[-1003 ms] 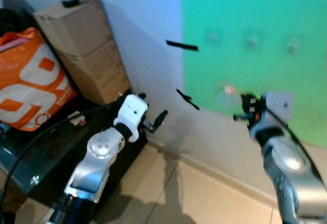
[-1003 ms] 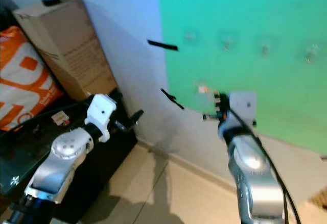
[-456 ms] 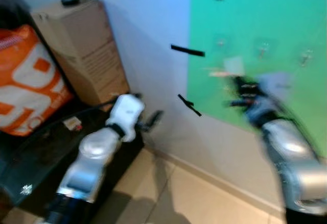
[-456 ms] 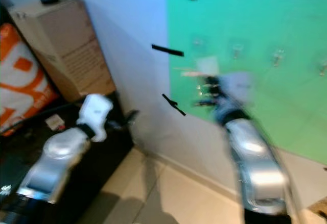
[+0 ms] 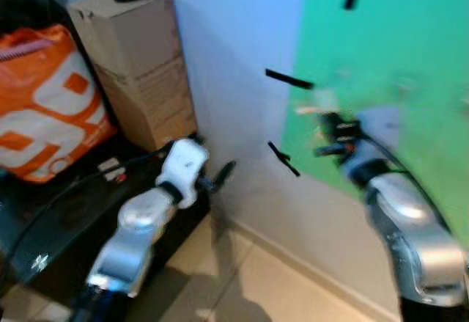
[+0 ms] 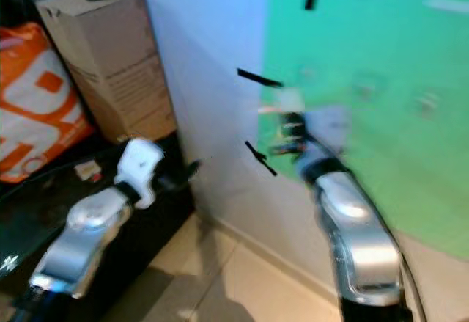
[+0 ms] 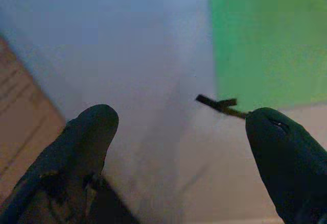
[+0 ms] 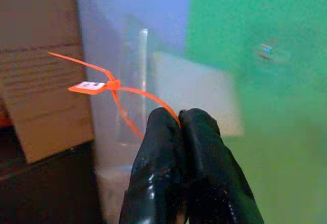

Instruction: Hang keys on a hook

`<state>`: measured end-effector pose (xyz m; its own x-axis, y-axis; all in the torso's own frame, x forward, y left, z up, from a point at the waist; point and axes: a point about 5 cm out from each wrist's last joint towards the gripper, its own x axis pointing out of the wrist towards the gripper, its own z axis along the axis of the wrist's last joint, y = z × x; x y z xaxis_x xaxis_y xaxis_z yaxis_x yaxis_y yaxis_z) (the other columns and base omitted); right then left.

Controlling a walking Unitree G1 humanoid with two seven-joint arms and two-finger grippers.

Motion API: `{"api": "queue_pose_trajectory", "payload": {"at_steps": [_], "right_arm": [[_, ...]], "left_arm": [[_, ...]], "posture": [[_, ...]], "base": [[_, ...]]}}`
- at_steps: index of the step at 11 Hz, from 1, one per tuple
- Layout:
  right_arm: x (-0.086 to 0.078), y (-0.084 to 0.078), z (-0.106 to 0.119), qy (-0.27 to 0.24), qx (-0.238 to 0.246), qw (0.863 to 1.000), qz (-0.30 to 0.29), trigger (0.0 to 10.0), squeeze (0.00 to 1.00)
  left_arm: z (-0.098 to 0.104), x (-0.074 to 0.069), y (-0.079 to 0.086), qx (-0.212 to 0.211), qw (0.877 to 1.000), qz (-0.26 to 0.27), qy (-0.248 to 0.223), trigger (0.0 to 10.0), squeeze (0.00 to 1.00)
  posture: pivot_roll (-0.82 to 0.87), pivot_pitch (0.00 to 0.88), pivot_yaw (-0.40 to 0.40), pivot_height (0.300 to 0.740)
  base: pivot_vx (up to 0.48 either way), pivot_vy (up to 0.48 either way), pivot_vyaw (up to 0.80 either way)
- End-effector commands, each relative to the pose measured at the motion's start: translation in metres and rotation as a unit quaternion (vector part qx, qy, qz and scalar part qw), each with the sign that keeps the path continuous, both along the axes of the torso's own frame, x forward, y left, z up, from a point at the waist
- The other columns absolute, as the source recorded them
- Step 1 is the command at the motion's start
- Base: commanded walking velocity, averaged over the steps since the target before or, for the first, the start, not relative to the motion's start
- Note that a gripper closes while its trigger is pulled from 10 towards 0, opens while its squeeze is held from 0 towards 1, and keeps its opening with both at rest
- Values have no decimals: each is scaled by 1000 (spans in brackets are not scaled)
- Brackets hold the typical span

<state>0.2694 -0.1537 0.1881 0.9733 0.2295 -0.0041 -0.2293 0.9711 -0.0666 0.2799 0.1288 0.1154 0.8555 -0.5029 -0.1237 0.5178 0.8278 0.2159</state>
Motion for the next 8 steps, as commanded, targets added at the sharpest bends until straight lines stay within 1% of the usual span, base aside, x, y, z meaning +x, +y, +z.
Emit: {"api": "queue_pose_trajectory", "payload": {"at_steps": [1, 2, 3, 4, 5, 6, 7, 8], "right_arm": [[2, -4, 2, 1, -12, 1000, 1, 10000, 0], [4, -1, 1, 1, -11, 1000, 7, 10000, 0], [8, 1, 2, 5, -12, 1000, 13, 10000, 0], [17, 3, 8, 3, -8, 1000, 28, 10000, 0], [28, 6, 13, -1, -10, 999, 48, 10000, 0], [34, 9, 17, -5, -10, 998, 57, 10000, 0], [44, 8, 25, -13, -15, 998, 58, 10000, 0], [57, -1, 37, -15, -4, 1000, 18, 10000, 0]], "left_arm": [[5, 2, -6, 5, 1000, -15, -15, 10000, 0], [4, 2, -7, 5, 1000, -17, -14, 10000, 0], [9, 0, -8, -23, 999, -21, -14, 10000, 0], [13, -2, -14, -32, 998, -51, -18, 10000, 0], [21, -5, -22, -72, 993, -93, -7, 10000, 0], [24, -7, -23, -91, 990, -112, 2, 10000, 0], [26, -12, -27, -105, 984, -143, 16, 10000, 0], [26, -13, -28, -96, 982, -161, 22, 10000, 0]], "posture": [[-108, 0, 49, 740], [-83, 0, 38, 740], [-73, 0, 27, 740], [-53, 0, 16, 740], [-39, 9, 1, 740], [-34, 17, 0, 740], [-35, 1, 8, 740], [-46, 0, 37, 740]], "base": [[0, 0, 0], [0, 0, 0], [0, 0, 0], [0, 0, 0], [0, 0, 0], [0, 0, 0], [0, 0, 0], [0, 0, 0]]}}
